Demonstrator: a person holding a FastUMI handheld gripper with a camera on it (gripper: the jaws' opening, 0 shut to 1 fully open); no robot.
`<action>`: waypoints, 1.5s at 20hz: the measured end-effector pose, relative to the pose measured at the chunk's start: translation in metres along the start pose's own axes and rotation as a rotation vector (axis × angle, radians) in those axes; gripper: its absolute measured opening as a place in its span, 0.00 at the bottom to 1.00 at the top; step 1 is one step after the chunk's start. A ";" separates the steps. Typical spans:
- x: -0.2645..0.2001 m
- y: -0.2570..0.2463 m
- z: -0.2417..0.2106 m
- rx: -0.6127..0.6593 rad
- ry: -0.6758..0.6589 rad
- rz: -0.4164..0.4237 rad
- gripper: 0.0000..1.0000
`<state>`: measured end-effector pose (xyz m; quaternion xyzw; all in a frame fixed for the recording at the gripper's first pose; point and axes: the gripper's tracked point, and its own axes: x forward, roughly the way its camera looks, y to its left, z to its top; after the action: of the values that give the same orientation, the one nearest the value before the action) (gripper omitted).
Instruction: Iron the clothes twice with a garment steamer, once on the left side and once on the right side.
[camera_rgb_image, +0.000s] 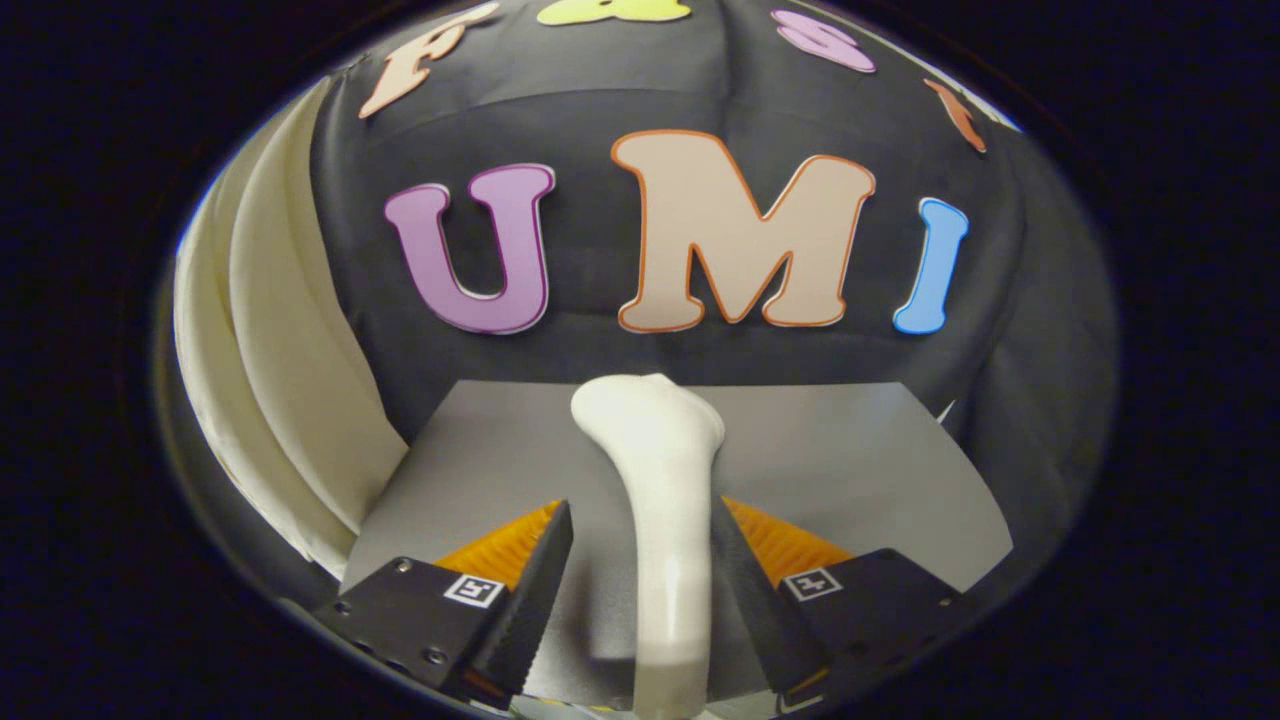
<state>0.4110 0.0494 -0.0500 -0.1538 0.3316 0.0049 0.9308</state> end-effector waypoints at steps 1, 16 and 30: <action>0.001 -0.001 -0.001 0.000 0.013 0.002 0.84; -0.012 -0.023 0.002 0.183 -0.117 0.048 0.37; -0.144 0.008 -0.035 0.246 -0.337 -0.033 0.34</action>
<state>0.2765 0.0604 0.0111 -0.0414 0.1668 -0.0251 0.9848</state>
